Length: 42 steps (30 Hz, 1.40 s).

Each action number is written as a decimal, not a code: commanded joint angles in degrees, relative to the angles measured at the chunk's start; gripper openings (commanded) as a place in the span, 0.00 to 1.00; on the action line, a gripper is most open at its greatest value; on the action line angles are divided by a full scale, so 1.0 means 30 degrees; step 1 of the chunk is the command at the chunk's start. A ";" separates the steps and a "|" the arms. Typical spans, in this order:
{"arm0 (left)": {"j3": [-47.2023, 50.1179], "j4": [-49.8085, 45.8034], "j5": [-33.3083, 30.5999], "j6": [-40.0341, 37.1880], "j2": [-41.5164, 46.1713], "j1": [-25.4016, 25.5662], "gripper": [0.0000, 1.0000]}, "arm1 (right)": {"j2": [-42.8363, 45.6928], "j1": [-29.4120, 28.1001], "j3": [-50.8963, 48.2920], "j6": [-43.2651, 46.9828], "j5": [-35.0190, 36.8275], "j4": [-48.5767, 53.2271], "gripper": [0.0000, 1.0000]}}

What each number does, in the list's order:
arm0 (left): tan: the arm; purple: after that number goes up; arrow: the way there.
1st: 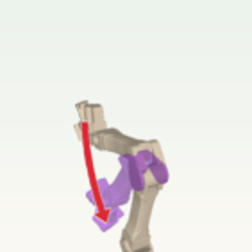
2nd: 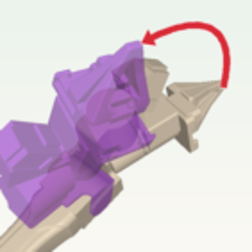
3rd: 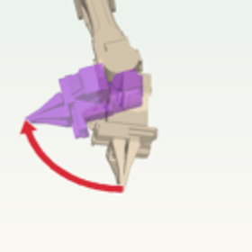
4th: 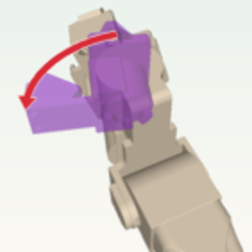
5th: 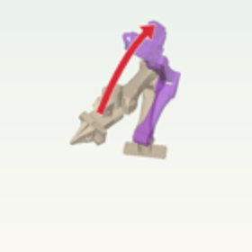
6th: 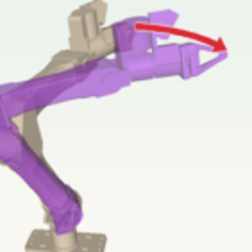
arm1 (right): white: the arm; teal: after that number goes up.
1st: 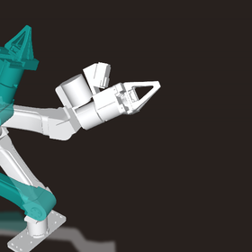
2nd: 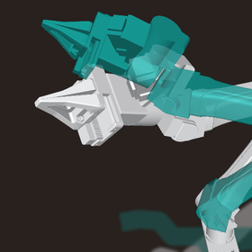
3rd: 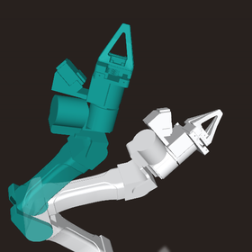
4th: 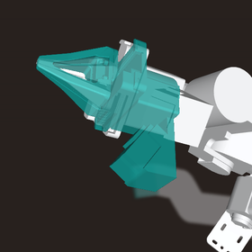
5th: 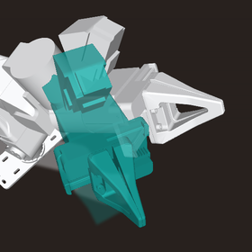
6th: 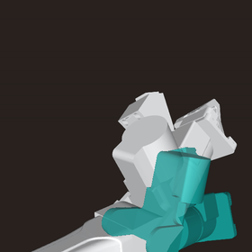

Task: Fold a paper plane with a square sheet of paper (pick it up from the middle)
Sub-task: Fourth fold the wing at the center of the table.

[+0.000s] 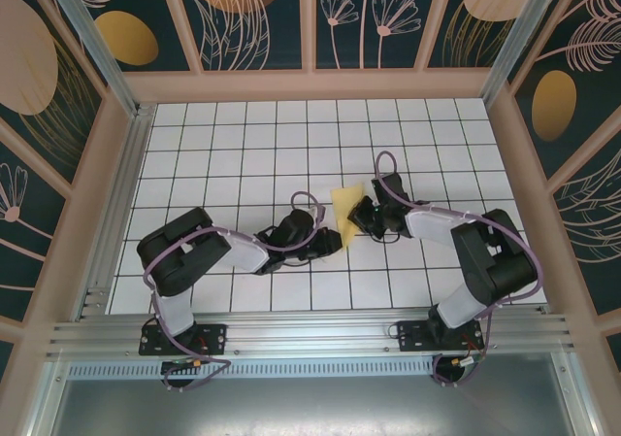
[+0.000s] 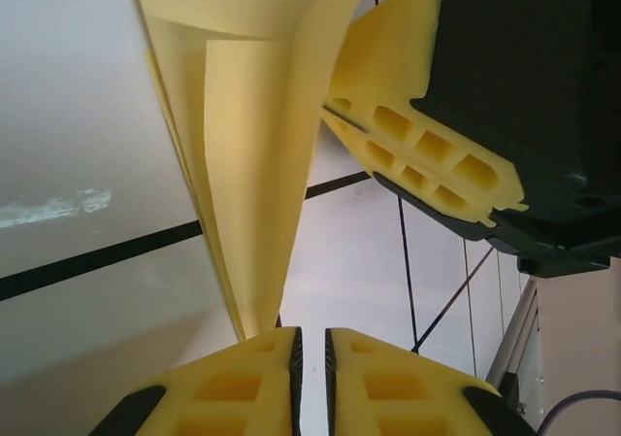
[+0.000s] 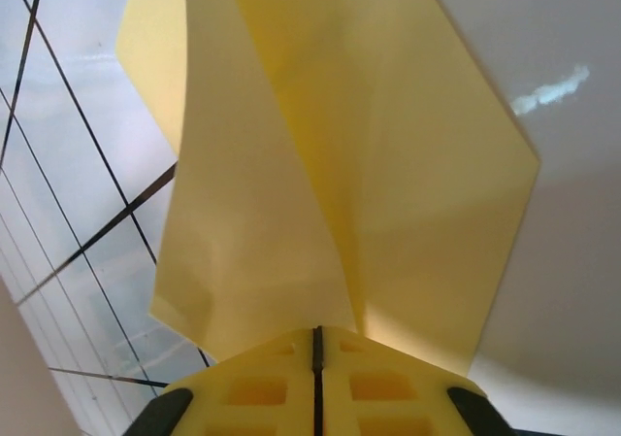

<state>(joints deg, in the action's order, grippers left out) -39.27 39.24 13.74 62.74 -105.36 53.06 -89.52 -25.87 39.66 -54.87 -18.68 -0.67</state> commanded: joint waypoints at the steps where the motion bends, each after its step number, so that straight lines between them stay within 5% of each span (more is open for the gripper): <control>1: 0.0115 0.0777 -0.0914 -0.0221 0.0842 0.0048 0.21 | 0.1157 0.0242 0.0908 0.1684 0.1147 0.0862 0.13; 9: -0.0836 -0.1196 -0.2003 -0.1569 0.1106 0.0057 0.35 | 0.2497 0.2270 -0.0036 0.3498 0.1292 0.1319 0.30; 23: -0.5280 -0.6294 -0.4824 -0.4645 -0.0200 -0.0036 0.45 | -0.1004 0.2823 0.0901 0.4404 -0.1551 -0.0026 0.21; 29: -0.7407 -0.7614 -0.4122 -0.4846 -0.1829 -0.0412 0.46 | -0.1532 0.2855 0.0790 0.4434 -0.1823 -0.0062 0.20; 38: -0.9370 -0.8970 -0.3500 -0.5384 -0.3298 -0.0581 0.34 | -0.1875 0.2850 0.0619 0.4355 -0.1904 -0.0076 0.19; 42: -0.9454 -0.9287 -0.3583 -0.5023 -0.3506 -0.0973 0.17 | -0.1941 0.2868 0.0530 0.4313 -0.1802 -0.0011 0.19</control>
<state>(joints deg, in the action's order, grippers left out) -66.37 14.09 2.87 48.12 -114.72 51.37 -94.37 -17.56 40.88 -42.28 -23.77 -0.21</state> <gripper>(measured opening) 0.199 0.189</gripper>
